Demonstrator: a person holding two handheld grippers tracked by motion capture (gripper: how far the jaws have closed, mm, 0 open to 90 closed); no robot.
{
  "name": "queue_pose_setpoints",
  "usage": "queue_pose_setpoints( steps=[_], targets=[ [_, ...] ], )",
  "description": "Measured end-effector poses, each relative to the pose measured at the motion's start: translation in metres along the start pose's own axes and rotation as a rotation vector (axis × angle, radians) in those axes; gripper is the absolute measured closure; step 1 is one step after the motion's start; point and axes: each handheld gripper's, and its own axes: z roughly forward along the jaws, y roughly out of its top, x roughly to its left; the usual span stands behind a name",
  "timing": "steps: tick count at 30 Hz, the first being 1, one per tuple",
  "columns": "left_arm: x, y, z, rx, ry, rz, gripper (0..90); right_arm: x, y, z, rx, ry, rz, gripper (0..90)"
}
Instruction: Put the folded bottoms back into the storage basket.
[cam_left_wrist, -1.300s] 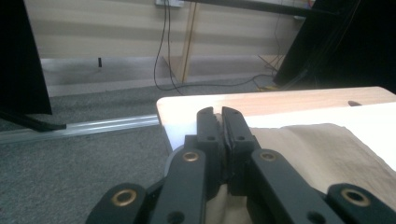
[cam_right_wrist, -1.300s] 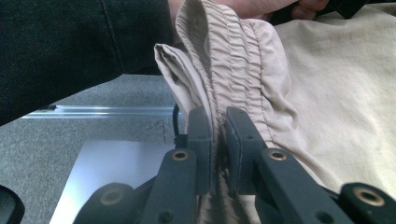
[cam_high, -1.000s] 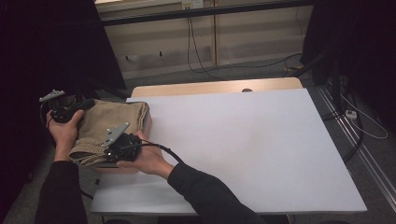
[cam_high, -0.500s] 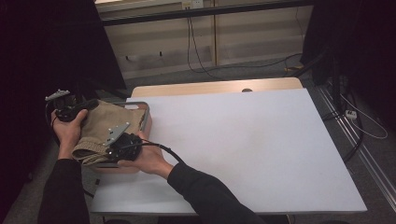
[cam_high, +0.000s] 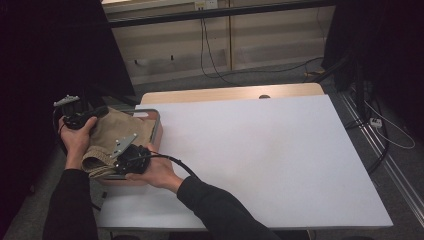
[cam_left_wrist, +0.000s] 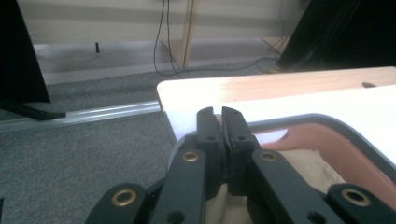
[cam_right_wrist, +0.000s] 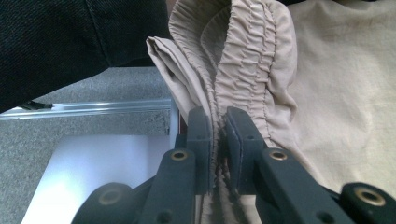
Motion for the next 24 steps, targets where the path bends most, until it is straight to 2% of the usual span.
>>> queue_pose_setpoints(
  steps=[6,10,16,22,24],
  targets=[
    [0.000,-0.005,0.007,0.027,0.002,-0.009,87.2,-0.002,-0.004,-0.001,0.004,0.001,-0.002,80.4],
    [-0.002,-0.003,0.010,0.056,0.010,0.008,86.9,-0.004,-0.004,-0.001,0.008,0.007,0.005,80.3],
    [-0.002,-0.002,0.014,0.063,0.024,0.024,86.8,-0.008,-0.007,0.000,0.011,0.011,0.017,80.0],
    [-0.001,-0.006,0.017,0.080,0.028,0.012,86.7,-0.010,-0.007,0.001,0.006,0.021,0.031,79.9],
    [-0.002,-0.006,0.017,0.086,0.025,0.024,86.7,-0.009,-0.007,0.001,0.009,0.021,0.027,80.1]
  ],
)
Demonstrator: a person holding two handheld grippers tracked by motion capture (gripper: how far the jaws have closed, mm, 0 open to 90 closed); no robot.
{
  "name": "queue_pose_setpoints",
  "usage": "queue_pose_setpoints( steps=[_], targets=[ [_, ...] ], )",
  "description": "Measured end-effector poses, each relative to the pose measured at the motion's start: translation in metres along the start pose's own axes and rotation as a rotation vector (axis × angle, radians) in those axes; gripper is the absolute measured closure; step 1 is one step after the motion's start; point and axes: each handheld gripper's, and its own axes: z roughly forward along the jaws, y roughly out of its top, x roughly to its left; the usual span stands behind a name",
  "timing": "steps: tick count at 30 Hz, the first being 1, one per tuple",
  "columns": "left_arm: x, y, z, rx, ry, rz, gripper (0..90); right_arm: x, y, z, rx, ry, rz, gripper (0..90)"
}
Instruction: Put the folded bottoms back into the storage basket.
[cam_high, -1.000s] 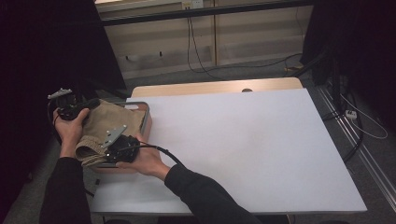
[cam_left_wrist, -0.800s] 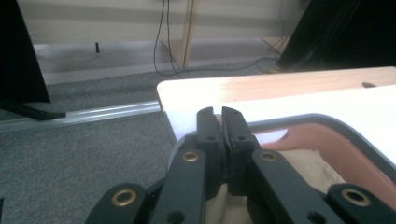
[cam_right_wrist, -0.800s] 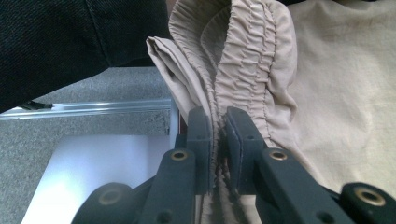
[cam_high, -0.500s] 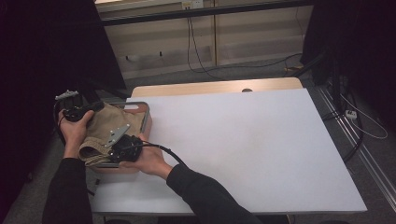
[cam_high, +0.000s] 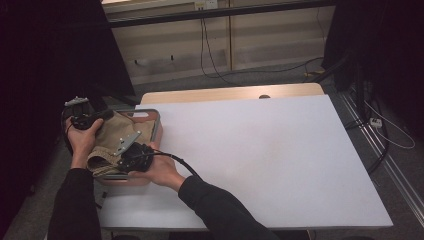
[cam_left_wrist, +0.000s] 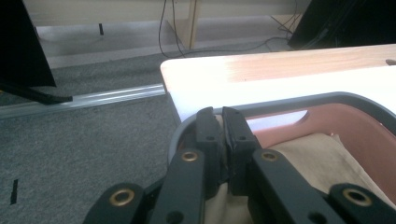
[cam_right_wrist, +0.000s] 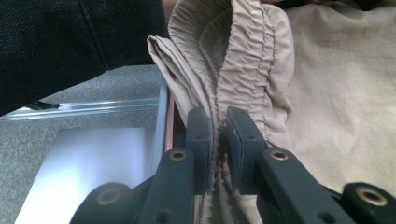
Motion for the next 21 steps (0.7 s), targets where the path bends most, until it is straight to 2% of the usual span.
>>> queue_pose_setpoints(
  steps=[4,6,9,11,13,15,17,20,21],
  targets=[
    [-0.002,0.000,0.001,0.025,0.003,0.015,86.0,0.001,0.000,0.000,0.000,0.009,0.001,80.6],
    [-0.002,-0.001,0.000,0.019,0.009,0.009,85.0,0.001,0.000,0.000,0.001,0.014,0.001,80.2],
    [-0.002,0.000,-0.002,0.014,0.006,-0.003,81.8,0.001,0.000,0.000,0.001,0.015,0.011,75.6],
    [-0.002,-0.001,-0.003,0.017,0.006,0.002,79.7,0.001,0.000,-0.001,0.002,0.011,0.015,72.2],
    [-0.002,-0.002,-0.005,-0.009,0.012,-0.003,72.7,0.000,0.000,-0.003,-0.003,0.008,0.023,67.8],
    [0.000,-0.003,-0.007,-0.018,0.007,-0.012,69.1,-0.001,0.001,-0.005,-0.003,-0.018,0.023,64.5],
    [0.001,-0.005,-0.010,-0.017,0.022,-0.013,63.4,-0.001,0.002,-0.007,-0.023,-0.012,0.046,58.5],
    [0.003,-0.008,-0.014,-0.034,0.025,-0.031,59.2,-0.001,0.002,-0.008,-0.028,-0.007,0.046,53.5],
    [0.003,-0.009,-0.016,-0.034,0.038,-0.035,56.5,-0.001,0.001,-0.008,-0.027,-0.010,0.047,52.6]
  ],
)
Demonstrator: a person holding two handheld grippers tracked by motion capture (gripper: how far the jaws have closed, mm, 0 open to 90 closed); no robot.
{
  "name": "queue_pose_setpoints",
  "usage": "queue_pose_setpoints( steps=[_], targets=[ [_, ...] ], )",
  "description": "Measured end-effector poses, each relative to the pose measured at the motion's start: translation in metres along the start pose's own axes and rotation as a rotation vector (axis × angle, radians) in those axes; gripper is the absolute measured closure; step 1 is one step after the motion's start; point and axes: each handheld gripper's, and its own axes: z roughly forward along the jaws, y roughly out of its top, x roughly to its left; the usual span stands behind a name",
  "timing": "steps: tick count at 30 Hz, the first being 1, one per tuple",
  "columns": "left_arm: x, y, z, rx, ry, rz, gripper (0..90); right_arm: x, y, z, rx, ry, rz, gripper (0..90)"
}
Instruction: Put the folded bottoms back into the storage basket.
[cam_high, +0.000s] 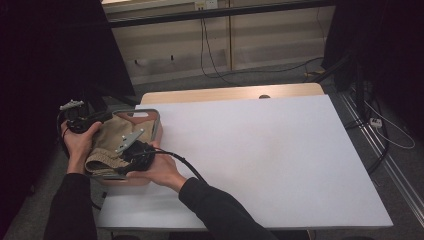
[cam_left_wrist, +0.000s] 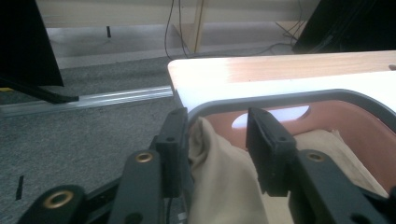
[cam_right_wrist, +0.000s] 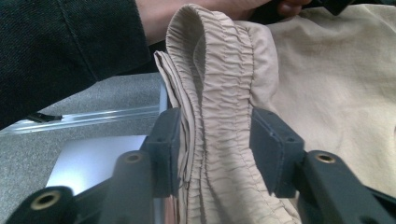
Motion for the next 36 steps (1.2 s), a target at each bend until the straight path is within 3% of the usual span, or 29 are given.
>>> queue_pose_setpoints(
  steps=[3,6,7,8,9,10,20,29,33,36],
  targets=[
    [0.004,-0.002,-0.006,-0.002,-0.001,-0.010,55.8,-0.001,0.000,-0.002,-0.003,0.000,0.012,47.9],
    [0.008,-0.004,-0.013,0.003,-0.026,-0.022,68.6,-0.003,0.000,-0.005,-0.005,-0.017,0.015,46.6],
    [0.009,-0.005,-0.015,-0.015,-0.028,-0.028,74.5,-0.003,0.000,-0.007,-0.006,-0.017,0.016,46.4],
    [0.010,-0.006,-0.017,-0.024,-0.059,-0.037,85.3,-0.003,0.000,-0.008,-0.009,-0.017,0.015,45.9],
    [0.011,-0.006,-0.017,-0.013,-0.080,-0.044,88.4,-0.004,-0.001,-0.009,-0.009,-0.020,0.017,45.6],
    [0.010,-0.006,-0.016,0.001,-0.072,-0.041,90.0,-0.004,-0.001,-0.010,-0.012,-0.020,0.023,45.3],
    [0.001,-0.007,-0.001,0.058,-0.051,-0.007,90.0,-0.007,-0.007,-0.022,-0.043,-0.016,0.043,38.4],
    [-0.008,-0.008,0.002,0.091,-0.067,0.007,89.5,-0.011,-0.015,-0.034,-0.059,-0.057,0.070,27.6],
    [-0.009,-0.008,-0.003,0.079,-0.051,0.031,79.3,-0.012,-0.014,-0.038,-0.068,-0.064,0.070,24.8],
    [-0.009,-0.010,-0.005,0.051,-0.048,0.017,69.1,-0.012,-0.014,-0.040,-0.075,-0.068,0.076,24.7]
  ],
)
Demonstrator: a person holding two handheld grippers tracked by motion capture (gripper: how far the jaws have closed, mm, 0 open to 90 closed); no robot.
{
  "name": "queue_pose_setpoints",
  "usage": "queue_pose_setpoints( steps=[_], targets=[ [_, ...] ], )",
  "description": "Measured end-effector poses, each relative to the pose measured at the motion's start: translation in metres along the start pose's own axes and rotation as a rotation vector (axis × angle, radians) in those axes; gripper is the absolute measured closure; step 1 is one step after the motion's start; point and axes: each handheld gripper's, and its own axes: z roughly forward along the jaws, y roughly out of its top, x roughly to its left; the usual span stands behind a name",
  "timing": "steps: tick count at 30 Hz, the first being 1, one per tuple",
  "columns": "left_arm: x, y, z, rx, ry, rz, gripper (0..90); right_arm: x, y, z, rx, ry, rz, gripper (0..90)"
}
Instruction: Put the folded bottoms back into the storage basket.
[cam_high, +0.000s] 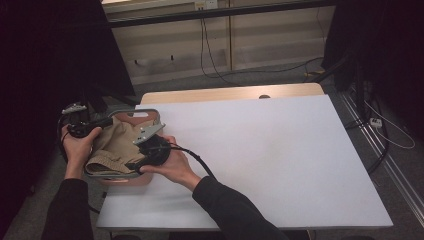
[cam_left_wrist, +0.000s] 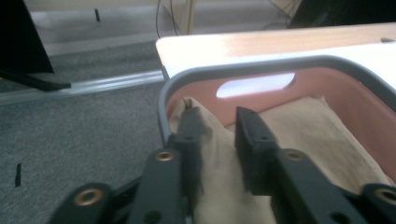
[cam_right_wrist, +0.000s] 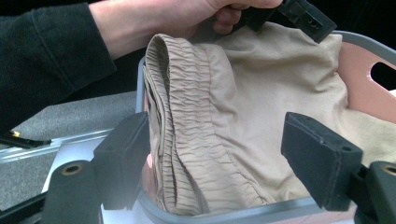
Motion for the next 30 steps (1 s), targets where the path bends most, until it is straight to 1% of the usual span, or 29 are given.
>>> queue_pose_setpoints(
  steps=[2,3,5,6,7,8,9,10,12,13,14,15,16,17,18,19,21,22,24,26,28,29,30],
  targets=[
    [-0.001,-0.001,-0.001,-0.014,0.012,0.003,62.2,0.000,-0.001,0.001,0.013,-0.006,-0.009,23.6],
    [-0.001,-0.001,-0.001,-0.018,0.008,0.010,58.7,0.000,-0.001,0.001,0.013,-0.008,-0.004,22.6],
    [-0.004,-0.001,-0.003,-0.017,0.005,0.030,55.9,0.000,-0.001,0.000,0.011,-0.011,-0.007,21.8],
    [-0.005,-0.001,-0.004,-0.021,0.002,0.037,52.4,0.000,-0.001,-0.001,0.010,-0.014,-0.008,20.0],
    [-0.006,0.000,-0.005,-0.017,-0.001,0.046,51.5,0.000,-0.001,-0.001,0.006,-0.018,-0.006,18.9],
    [-0.007,0.000,-0.006,-0.027,0.002,0.056,50.2,-0.001,0.000,-0.001,0.009,-0.021,-0.005,18.2],
    [-0.008,0.000,-0.008,-0.030,0.007,0.060,46.1,-0.001,0.000,-0.002,0.009,-0.024,-0.006,17.3],
    [-0.009,0.000,-0.008,-0.038,0.011,0.056,40.7,-0.002,-0.001,-0.002,0.012,-0.024,-0.007,16.8],
    [-0.012,0.000,-0.010,-0.045,0.019,0.073,33.1,-0.001,-0.002,-0.002,0.022,-0.030,-0.017,13.4],
    [-0.013,0.000,-0.012,-0.042,0.027,0.088,29.0,-0.002,-0.003,-0.002,0.019,-0.031,-0.015,12.8],
    [-0.014,-0.001,-0.013,-0.050,0.035,0.093,25.9,-0.002,-0.003,-0.003,0.014,-0.031,-0.008,12.3],
    [-0.015,-0.001,-0.015,-0.041,0.038,0.097,23.8,-0.002,-0.003,-0.003,0.012,-0.035,-0.007,10.8],
    [-0.015,-0.002,-0.015,-0.050,0.037,0.088,20.6,-0.002,-0.003,-0.004,0.010,-0.043,-0.007,9.8],
    [-0.014,-0.003,-0.017,-0.053,0.025,0.081,17.8,-0.003,-0.002,-0.005,0.010,-0.052,-0.007,9.9],
    [-0.014,-0.005,-0.019,-0.064,0.029,0.067,16.7,-0.003,-0.002,-0.006,0.009,-0.055,-0.008,9.9],
    [-0.014,-0.005,-0.021,-0.076,0.042,0.067,15.8,-0.003,-0.002,-0.007,0.007,-0.058,-0.004,9.9],
    [-0.014,-0.007,-0.027,-0.087,0.063,0.064,10.4,-0.004,-0.002,-0.010,-0.004,-0.072,0.009,9.5],
    [-0.014,-0.007,-0.031,-0.099,0.050,0.053,9.0,-0.004,-0.002,-0.011,-0.004,-0.071,0.016,7.9],
    [-0.014,-0.008,-0.036,-0.114,0.024,0.042,5.1,-0.004,-0.003,-0.013,0.020,-0.100,0.005,6.7],
    [-0.016,-0.009,-0.043,-0.118,0.021,0.060,4.9,-0.003,-0.005,-0.015,0.034,-0.119,-0.005,6.8],
    [-0.020,-0.009,-0.049,-0.103,0.063,0.092,5.0,-0.004,-0.006,-0.018,0.038,-0.132,-0.009,6.7],
    [-0.022,-0.010,-0.051,-0.100,0.067,0.097,5.0,-0.004,-0.007,-0.019,0.037,-0.137,-0.008,6.3],
    [-0.024,-0.011,-0.054,-0.109,0.059,0.093,5.4,-0.004,-0.007,-0.021,0.037,-0.142,-0.006,5.5]
  ],
)
